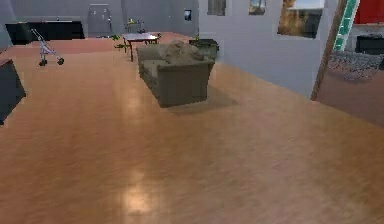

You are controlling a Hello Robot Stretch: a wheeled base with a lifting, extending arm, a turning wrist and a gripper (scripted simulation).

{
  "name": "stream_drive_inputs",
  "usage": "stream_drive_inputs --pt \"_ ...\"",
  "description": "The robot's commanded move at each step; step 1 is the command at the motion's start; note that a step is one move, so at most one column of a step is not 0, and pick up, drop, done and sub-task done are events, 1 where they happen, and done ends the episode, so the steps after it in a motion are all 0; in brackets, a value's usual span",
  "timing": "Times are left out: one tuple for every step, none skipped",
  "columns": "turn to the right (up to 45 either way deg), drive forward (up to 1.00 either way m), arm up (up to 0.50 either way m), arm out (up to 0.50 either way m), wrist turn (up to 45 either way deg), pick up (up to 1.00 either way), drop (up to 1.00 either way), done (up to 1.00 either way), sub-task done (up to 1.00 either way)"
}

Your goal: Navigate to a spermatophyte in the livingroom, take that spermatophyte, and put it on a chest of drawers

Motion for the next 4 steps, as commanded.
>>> stream_drive_inputs --pt "-45.0 0.0 0.0 0.0 0.0 0.0 0.0 0.0 0.0" --pt "-21.0 0.0 0.0 0.0 0.0 0.0 0.0 0.0 0.0" --pt "0.0 0.15 0.0 0.0 0.0 0.0 0.0 0.0 0.0" --pt "45.0 0.0 0.0 0.0 0.0 0.0 0.0 0.0 0.0"
